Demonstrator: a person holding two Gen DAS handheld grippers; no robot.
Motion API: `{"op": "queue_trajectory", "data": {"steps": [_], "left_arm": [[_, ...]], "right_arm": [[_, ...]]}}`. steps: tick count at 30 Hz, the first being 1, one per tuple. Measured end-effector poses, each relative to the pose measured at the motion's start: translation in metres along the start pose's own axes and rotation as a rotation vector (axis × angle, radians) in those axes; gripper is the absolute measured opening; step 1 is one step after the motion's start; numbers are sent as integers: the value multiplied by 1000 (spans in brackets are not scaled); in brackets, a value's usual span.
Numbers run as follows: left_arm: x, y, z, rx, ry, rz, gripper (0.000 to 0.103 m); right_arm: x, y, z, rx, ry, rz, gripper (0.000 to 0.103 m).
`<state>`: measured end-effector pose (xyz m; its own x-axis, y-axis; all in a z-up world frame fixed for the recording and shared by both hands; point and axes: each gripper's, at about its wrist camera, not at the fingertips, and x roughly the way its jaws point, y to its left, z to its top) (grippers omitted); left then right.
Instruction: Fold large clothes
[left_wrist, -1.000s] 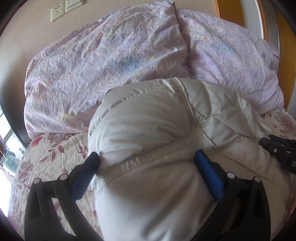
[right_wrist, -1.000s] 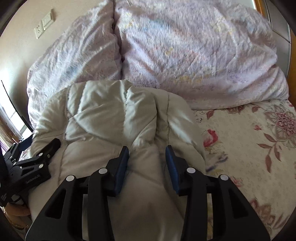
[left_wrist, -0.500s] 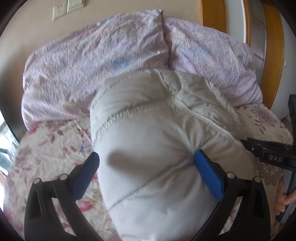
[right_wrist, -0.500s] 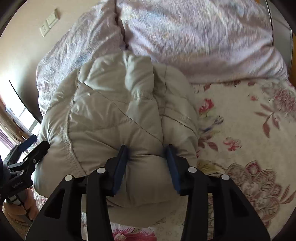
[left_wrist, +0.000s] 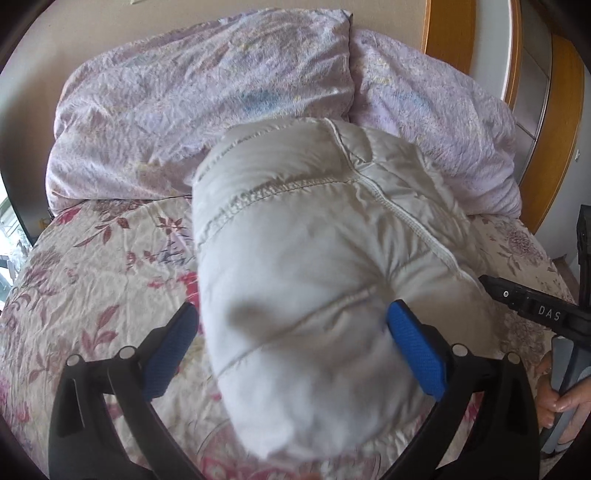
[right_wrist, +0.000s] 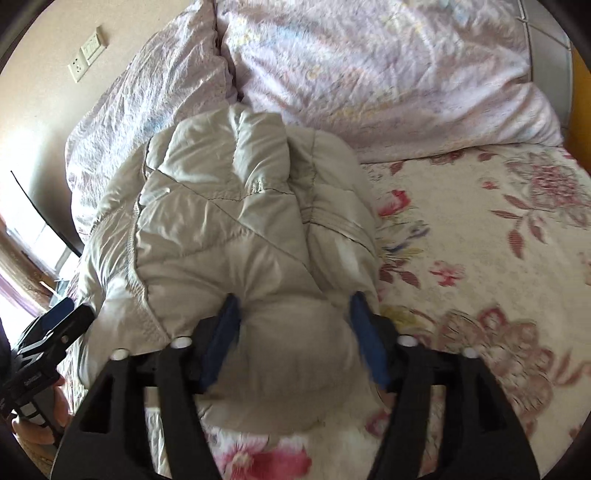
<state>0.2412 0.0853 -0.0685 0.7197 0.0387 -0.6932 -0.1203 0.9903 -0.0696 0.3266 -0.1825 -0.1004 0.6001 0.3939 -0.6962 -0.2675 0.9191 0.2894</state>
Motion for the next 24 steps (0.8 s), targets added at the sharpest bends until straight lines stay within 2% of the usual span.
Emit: {"op": "queue_trajectory", "data": {"steps": [2,5,6,10,15,21,24], "left_arm": [[-17,4,-5,-9,-30,4,101],[-42,8,-15,-25,-71,17,101],[-50,10,-19,-34,-73,30,101],[-67,17,-32,-74,-46,46,101],[-82,23,-53,-114,0,67,101],[-101,12,-73,-75,-6,114,101],[-109,4,-79,-61,-7,106,101]], "right_arm": [[-13,1,-4,2,-16,-16,94],[-35,4,-13,2,-44,-5,100],[-42,6,-17,7,-38,-25,102],[-57,9,-28,20,12,-69,102],[-76,8,-46,26,34,-34,102],[-90,12,-62,8,63,-46,102],[-96,12,-70,4,61,-52,102]]}}
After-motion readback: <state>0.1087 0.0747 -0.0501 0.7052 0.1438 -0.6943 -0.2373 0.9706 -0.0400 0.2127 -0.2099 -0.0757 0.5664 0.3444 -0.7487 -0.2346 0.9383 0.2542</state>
